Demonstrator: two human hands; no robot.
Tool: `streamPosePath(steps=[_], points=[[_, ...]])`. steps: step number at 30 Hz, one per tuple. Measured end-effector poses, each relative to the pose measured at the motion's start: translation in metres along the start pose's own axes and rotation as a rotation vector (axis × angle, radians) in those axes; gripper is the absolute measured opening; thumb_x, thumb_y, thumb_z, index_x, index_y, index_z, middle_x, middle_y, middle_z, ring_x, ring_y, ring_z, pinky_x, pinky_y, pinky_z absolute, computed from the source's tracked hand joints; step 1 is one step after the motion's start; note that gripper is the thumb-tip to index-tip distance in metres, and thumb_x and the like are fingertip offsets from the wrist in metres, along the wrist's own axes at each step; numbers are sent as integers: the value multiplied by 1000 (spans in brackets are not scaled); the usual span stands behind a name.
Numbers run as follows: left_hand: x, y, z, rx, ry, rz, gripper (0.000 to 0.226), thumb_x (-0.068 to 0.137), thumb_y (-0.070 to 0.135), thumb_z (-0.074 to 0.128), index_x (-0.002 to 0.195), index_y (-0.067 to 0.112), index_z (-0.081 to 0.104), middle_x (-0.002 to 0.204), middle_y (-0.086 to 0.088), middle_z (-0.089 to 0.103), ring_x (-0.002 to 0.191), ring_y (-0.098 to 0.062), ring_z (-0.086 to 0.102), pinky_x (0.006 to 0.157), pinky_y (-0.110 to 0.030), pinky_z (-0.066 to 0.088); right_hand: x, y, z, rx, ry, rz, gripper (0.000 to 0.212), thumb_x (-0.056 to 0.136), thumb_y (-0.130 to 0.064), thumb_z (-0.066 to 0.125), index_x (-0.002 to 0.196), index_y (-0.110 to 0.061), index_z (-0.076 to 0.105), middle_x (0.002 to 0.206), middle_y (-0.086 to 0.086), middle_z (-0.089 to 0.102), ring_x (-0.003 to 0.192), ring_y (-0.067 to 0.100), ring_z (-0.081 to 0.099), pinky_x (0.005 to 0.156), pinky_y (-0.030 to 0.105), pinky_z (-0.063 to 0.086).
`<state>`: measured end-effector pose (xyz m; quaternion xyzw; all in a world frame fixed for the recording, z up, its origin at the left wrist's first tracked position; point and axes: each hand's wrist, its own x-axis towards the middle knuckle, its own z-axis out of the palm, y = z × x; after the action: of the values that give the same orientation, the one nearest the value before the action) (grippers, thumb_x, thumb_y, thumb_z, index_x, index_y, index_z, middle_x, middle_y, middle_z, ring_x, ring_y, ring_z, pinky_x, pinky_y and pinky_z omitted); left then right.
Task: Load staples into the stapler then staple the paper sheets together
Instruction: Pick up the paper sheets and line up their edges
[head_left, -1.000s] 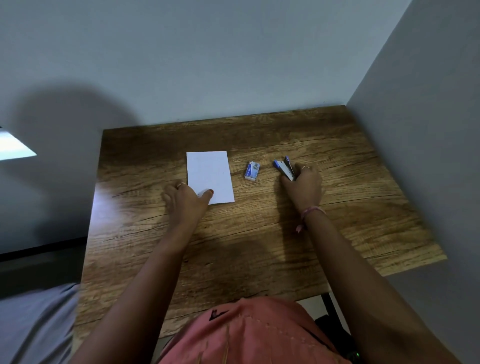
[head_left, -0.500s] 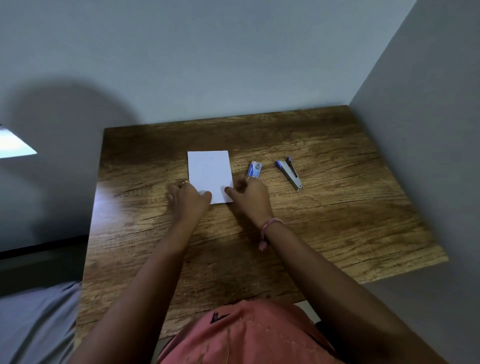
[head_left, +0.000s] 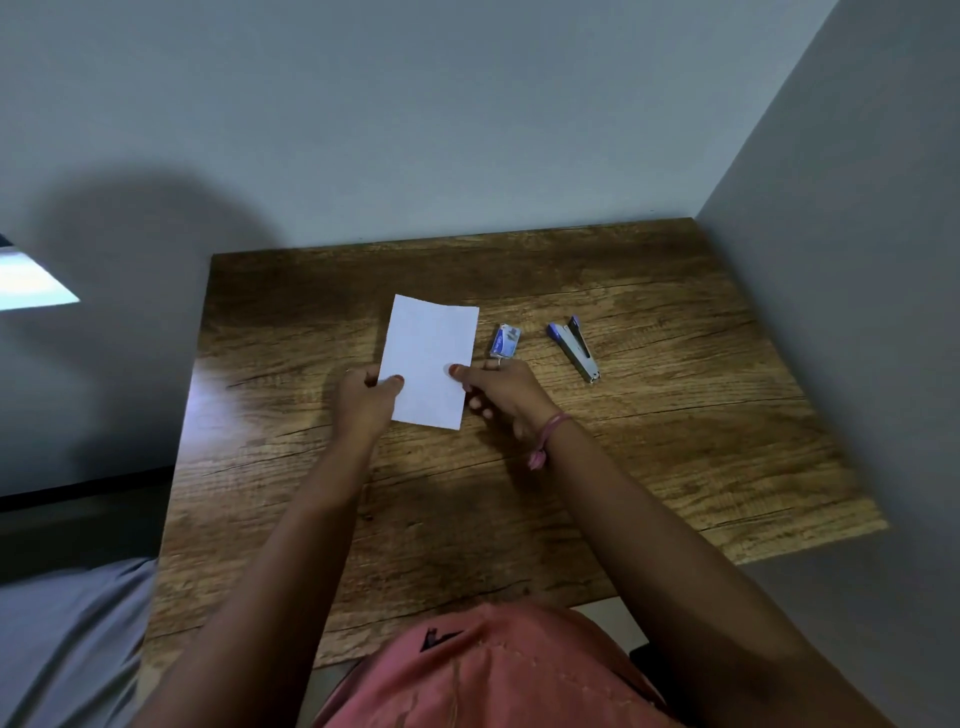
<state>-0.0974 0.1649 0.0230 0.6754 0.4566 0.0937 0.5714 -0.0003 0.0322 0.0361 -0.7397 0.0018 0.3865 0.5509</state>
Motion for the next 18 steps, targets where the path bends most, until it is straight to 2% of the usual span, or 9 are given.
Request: streamPosePath(steps=[2, 4, 7, 10, 13, 15, 18], points=[[-5, 1, 0, 4, -26, 11, 28, 92, 23, 61, 114, 7, 62, 114, -9, 66, 84, -14, 62, 62, -24, 48, -2, -1, -2, 26, -23, 7, 15, 85, -24, 70, 81, -11, 62, 66, -1, 59, 48, 6, 48, 40, 16, 37], [-8, 4, 0, 24, -36, 5, 37, 90, 31, 62, 119, 9, 60, 113, -6, 65, 87, -15, 61, 63, -25, 47, -4, 0, -5, 102, -43, 16, 15, 86, -23, 69, 78, -14, 60, 65, -2, 59, 50, 5, 50, 41, 16, 37], [-13, 10, -3, -61, -76, -45, 42, 89, 35, 62, 125, 12, 56, 112, -2, 63, 90, -14, 59, 76, -31, 46, -9, 0, -16, 220, -88, -12, 13, 88, -20, 67, 80, -15, 58, 66, -2, 60, 51, 5, 52, 43, 16, 35], [-17, 15, -4, -436, -212, -182, 33, 89, 25, 65, 117, 13, 53, 117, -7, 66, 95, -18, 67, 83, -34, 53, -15, 1, -23, 257, -155, -63, 6, 88, -20, 66, 89, -14, 63, 75, 0, 68, 55, 3, 57, 45, 13, 38], [-26, 17, 5, -652, -254, -143, 19, 87, 11, 66, 102, 16, 54, 116, -11, 67, 97, -24, 69, 83, -37, 57, -21, 4, -26, 278, -216, -104, 14, 88, -19, 65, 99, -11, 67, 86, 3, 74, 62, 3, 62, 53, 14, 39], [-32, 21, 13, -746, -221, -87, 25, 86, 4, 65, 104, 15, 52, 116, -11, 67, 99, -25, 69, 81, -35, 58, -24, 5, -29, 285, -230, -121, 17, 87, -21, 67, 100, -11, 69, 94, 6, 75, 65, 4, 62, 56, 16, 40], [-38, 24, 20, -741, -135, 12, 31, 84, -1, 66, 107, 15, 53, 119, -12, 63, 107, -25, 66, 77, -31, 59, -29, 7, -35, 253, -206, -132, 18, 83, -27, 71, 95, -13, 72, 95, 6, 75, 66, 6, 60, 57, 18, 39]])
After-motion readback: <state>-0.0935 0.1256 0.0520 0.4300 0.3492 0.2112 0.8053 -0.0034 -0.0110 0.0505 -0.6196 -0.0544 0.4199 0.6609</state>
